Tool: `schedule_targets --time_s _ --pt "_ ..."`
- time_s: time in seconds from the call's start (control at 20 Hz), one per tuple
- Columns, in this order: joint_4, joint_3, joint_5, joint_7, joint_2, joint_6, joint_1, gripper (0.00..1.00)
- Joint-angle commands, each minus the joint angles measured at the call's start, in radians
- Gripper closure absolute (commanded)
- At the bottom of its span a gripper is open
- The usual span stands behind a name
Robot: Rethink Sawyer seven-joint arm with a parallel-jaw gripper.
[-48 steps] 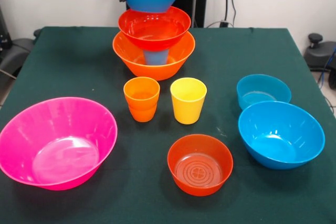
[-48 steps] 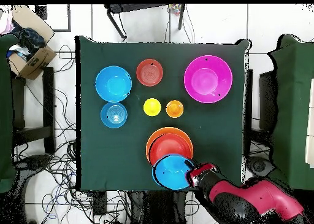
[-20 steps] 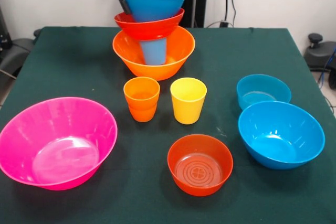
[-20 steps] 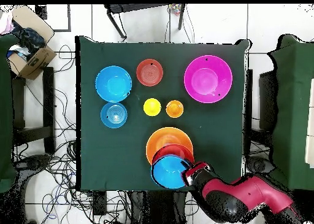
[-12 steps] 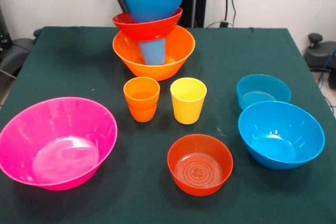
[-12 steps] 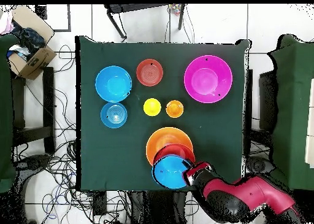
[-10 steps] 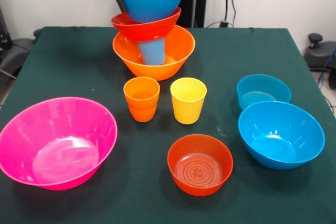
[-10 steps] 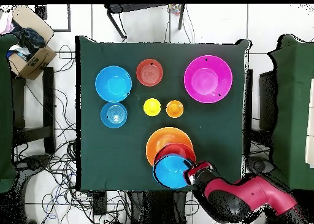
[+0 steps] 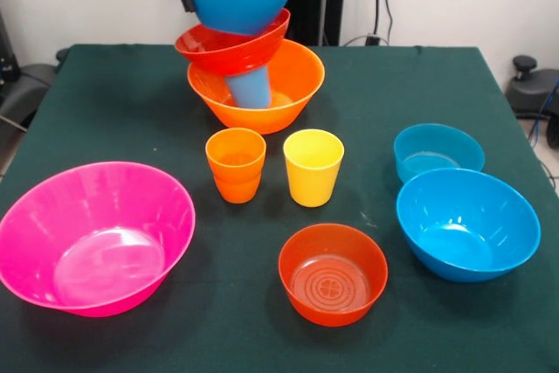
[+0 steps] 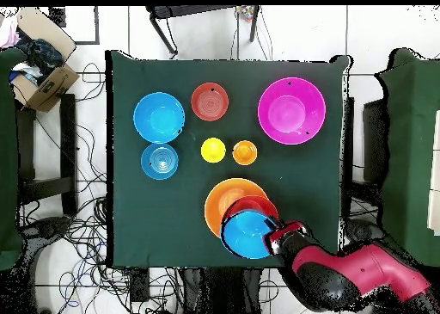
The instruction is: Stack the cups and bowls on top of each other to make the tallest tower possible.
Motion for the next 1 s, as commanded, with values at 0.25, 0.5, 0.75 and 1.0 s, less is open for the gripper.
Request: schedule_targets --time_s 0.25,0.5,0.75,1.0 --pt "-0.041 0.017 0.026 -0.165 -0.025 0.041 0.096 1.00" --pt "-0.038 -0.008 0.001 -0.122 -0.018 0.003 0.122 1.00" --pt "-0.031 -0.027 -0.017 -0.091 -0.016 -0.018 0.141 1.00" --pt "-0.030 -0.036 -0.022 -0.094 -0.008 -0.021 0.140 1.00"
